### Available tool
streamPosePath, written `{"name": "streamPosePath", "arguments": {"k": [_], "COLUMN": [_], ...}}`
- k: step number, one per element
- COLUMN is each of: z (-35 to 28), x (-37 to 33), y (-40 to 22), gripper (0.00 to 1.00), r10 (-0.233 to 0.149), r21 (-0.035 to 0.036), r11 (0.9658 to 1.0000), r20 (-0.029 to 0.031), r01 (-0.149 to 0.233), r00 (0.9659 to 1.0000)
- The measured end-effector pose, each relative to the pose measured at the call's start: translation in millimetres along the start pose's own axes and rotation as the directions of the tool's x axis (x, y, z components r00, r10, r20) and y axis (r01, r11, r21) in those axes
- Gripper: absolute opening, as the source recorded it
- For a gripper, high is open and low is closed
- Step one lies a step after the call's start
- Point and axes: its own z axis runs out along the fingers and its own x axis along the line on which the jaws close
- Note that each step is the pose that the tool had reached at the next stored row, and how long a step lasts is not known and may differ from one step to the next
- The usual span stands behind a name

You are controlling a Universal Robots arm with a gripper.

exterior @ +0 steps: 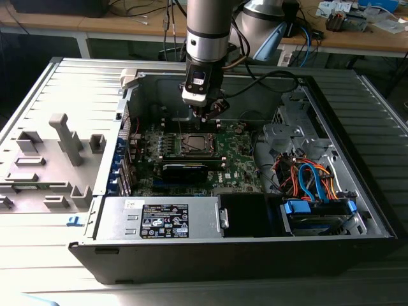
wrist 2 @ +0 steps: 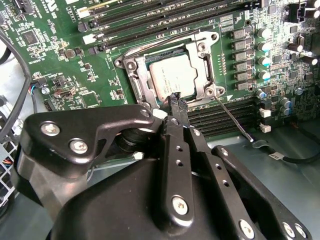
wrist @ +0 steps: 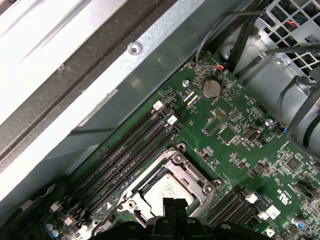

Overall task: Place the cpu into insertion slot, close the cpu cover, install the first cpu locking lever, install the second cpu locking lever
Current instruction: 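Install the first cpu locking lever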

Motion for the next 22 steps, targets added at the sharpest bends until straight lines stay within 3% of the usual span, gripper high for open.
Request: {"name": "streamPosePath", "arguments": {"k": [22], "z": [0.0], "x": [0.0], "y": [0.0], "gripper": [0.11], "r10": [-0.010], "r21": [-0.0001], "r11": [1.0000], "r20": [0.0001], "r01": [0.010], "r00": [1.0000]}}
